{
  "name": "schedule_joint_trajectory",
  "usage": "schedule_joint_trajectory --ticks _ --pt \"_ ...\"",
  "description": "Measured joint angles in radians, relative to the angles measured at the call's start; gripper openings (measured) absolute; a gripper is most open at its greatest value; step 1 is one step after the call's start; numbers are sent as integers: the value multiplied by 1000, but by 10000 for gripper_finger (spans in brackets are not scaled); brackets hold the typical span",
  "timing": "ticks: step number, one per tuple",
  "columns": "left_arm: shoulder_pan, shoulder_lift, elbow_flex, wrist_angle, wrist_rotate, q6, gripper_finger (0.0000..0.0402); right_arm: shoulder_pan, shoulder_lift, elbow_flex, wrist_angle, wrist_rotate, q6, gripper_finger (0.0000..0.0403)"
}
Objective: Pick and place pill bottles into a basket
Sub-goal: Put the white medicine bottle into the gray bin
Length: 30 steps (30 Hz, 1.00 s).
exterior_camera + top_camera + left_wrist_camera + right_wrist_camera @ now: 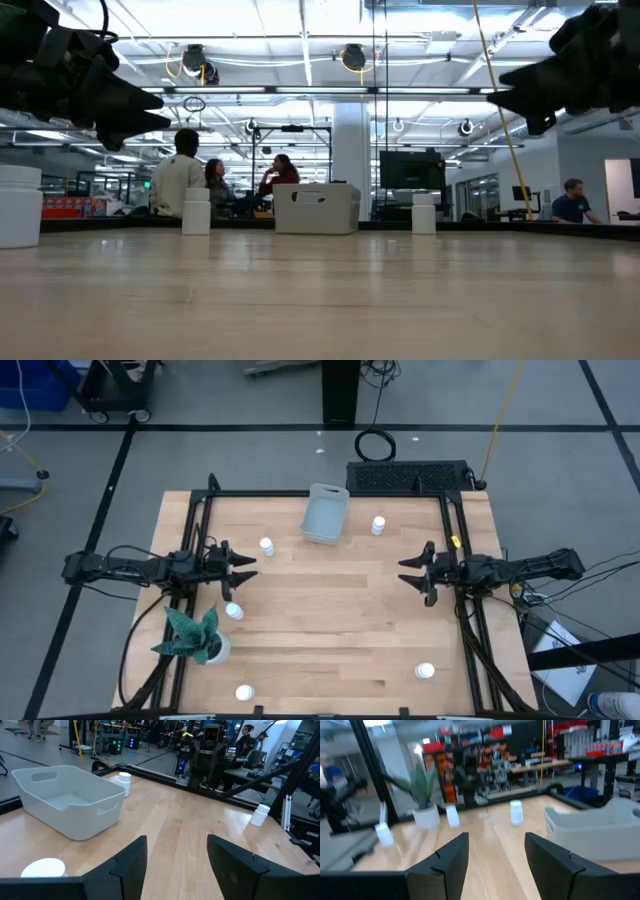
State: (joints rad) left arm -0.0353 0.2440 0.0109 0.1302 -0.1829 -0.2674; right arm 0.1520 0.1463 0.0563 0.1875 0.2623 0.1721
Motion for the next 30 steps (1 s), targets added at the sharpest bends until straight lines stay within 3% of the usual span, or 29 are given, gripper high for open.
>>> schedule_joint_trajectory --ticks 7,14,22,30 --pt "0 0 0 2 -1 2 212 0 22 12 83 0 -38 187" --pt "0 0 0 2 -1 2 212 59 191 108 51 -57 20 187" --pt "0 0 0 2 -1 2 212 202 510 369 -176 4 116 190" --pt "0 0 0 2 -2 -24 212 343 852 732 -648 51 377 229"
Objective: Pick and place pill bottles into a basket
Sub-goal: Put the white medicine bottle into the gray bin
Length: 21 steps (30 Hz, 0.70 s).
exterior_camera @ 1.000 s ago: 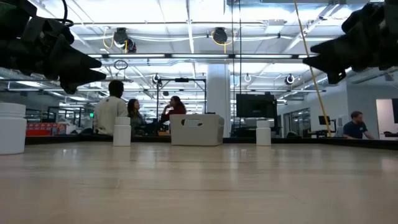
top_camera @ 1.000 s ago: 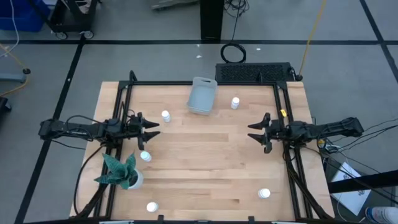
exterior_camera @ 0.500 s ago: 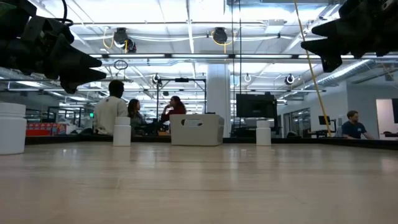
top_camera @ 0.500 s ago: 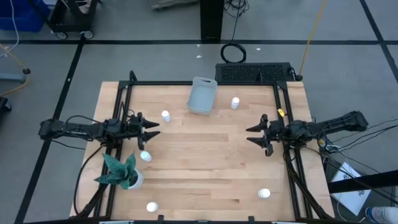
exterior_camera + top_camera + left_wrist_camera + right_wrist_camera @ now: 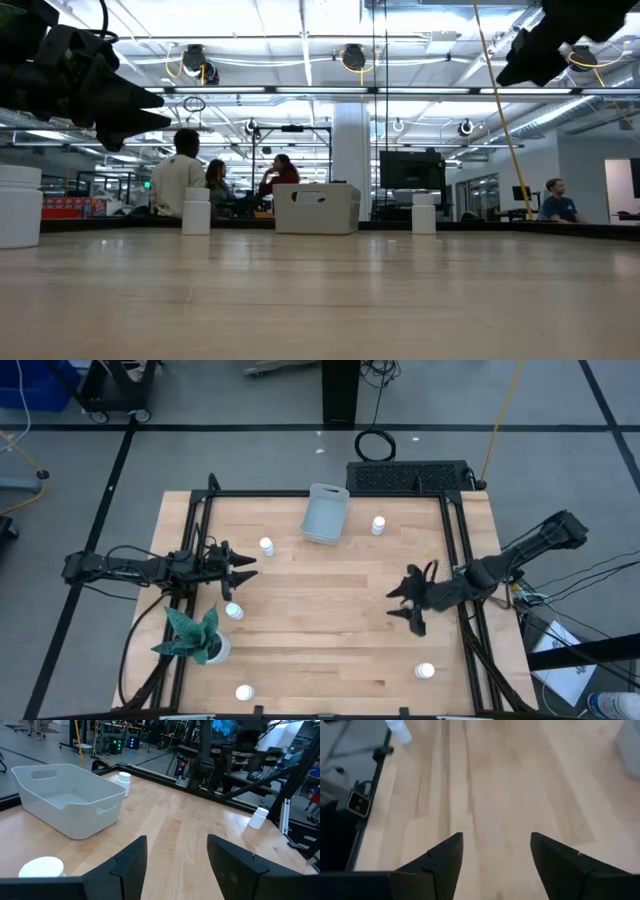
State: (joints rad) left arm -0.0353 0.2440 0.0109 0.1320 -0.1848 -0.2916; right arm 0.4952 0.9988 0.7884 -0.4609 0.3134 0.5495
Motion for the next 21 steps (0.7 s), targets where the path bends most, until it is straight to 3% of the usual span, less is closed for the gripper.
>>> schedule_joint_trajectory --ticks 9,13,21 --pt "0 0 0 0 0 -6 212 134 282 369 -501 -145 474 239" --pt "0 0 0 0 0 -6 212 195 328 410 -597 -202 693 239" --pt "0 0 0 1 -34 24 212 274 395 410 -624 -296 1024 239"
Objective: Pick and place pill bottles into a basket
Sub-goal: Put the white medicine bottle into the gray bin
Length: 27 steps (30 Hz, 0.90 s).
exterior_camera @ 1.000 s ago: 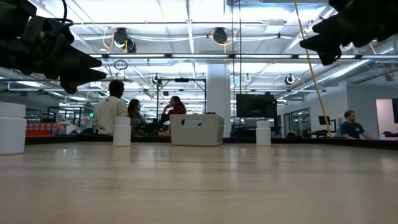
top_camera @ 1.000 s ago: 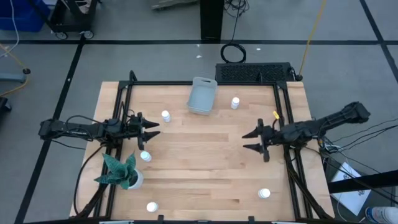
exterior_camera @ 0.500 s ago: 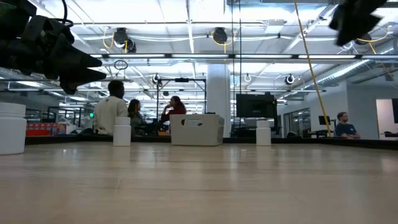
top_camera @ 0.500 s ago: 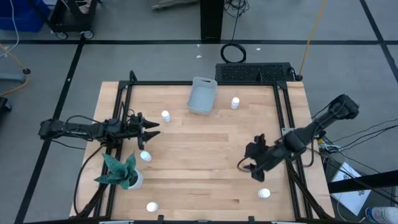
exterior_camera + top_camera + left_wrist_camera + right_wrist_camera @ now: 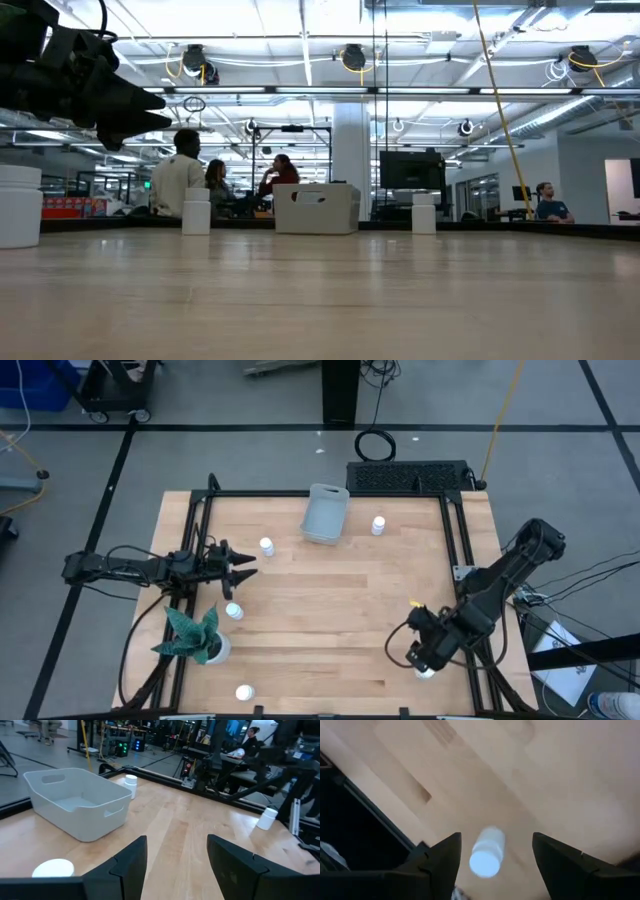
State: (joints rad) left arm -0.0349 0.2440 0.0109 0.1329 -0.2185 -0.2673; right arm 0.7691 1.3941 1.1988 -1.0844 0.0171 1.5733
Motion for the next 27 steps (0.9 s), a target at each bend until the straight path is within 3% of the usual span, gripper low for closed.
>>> schedule_joint_trajectory --ticks 8,27 --pt "0 0 0 31 -1 2 212 34 66 0 31 -75 152 239" --pt "1 0 0 20 9 -56 212 140 144 -2 84 -72 319 239"
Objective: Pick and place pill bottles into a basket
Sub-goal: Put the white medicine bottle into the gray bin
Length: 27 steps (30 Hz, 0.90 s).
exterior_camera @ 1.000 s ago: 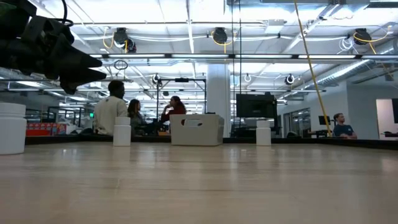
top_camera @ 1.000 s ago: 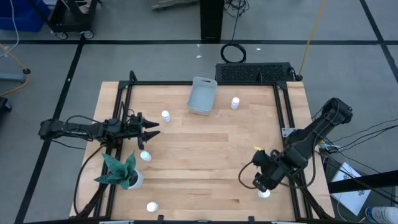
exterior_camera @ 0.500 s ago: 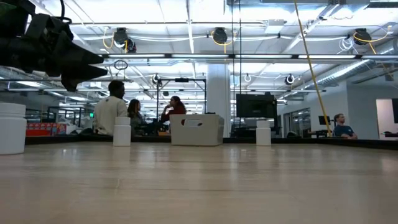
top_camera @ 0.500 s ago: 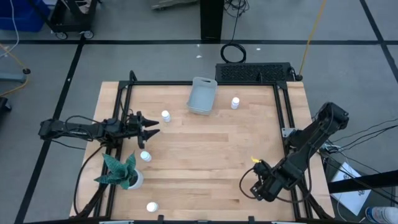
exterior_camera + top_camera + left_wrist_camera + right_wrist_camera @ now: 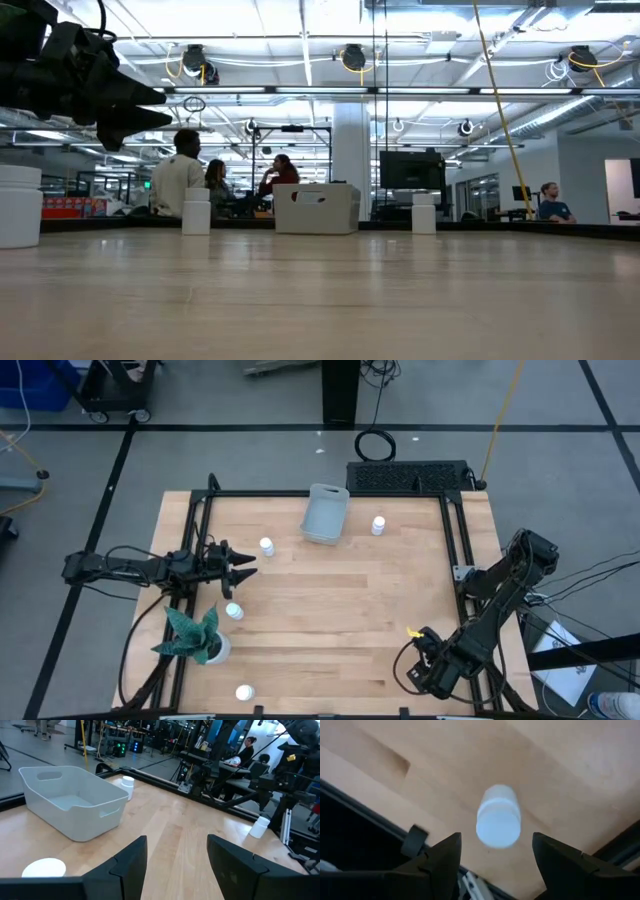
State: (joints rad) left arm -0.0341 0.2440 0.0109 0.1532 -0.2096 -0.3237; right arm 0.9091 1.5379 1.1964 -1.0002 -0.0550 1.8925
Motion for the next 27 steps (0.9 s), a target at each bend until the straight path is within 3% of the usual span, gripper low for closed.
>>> schedule_joint_trajectory --ticks 13,27 --pt "0 0 0 0 1 3 212 9 0 -89 113 26 20 239" --pt "0 0 0 0 2 1 212 10 1 -174 241 -36 41 229"
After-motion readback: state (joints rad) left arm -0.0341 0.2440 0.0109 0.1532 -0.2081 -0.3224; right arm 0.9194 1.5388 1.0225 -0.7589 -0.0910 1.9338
